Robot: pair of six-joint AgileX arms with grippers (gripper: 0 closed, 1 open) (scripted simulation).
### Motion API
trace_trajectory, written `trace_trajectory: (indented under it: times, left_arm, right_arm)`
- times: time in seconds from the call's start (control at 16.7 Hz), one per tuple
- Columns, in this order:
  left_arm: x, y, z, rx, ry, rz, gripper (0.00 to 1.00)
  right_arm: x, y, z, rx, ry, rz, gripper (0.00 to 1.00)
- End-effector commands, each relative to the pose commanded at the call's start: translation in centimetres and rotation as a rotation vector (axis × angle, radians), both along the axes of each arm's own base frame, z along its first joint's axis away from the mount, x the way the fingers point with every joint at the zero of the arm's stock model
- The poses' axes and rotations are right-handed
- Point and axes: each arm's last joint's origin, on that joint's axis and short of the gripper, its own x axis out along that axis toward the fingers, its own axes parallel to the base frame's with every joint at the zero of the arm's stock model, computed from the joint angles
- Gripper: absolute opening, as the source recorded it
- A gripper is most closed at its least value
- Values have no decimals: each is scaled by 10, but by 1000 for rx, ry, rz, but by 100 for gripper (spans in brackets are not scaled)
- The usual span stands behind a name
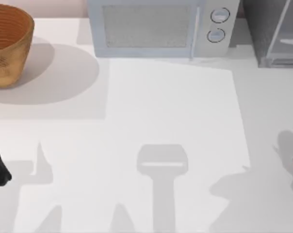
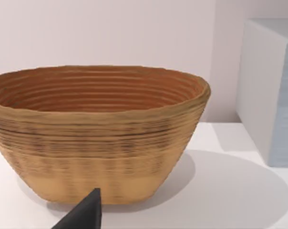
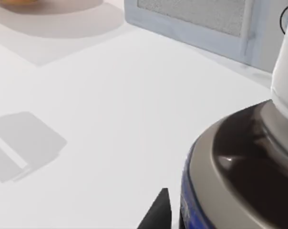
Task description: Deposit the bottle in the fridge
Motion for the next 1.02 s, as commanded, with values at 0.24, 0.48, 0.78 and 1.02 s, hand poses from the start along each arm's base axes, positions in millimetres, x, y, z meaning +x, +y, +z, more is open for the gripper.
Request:
trace_trajectory:
  times: [0.24,0.48,0.78,1.02]
  left_arm:
    - [0,0,0,0,0,0,100]
    - [0,0,0,0,0,0,100]
    - [0,0,0,0,0,0,100]
    - [0,0,0,0,0,0,100]
  right_arm:
    - [-2,-4,4,0,-16,-1,1]
    - [-3,-2,3,2,-1,-8,1]
    - [-14,12,17,-47,11,-121,1]
    - [-34,30,39,-95,-62,-298,1]
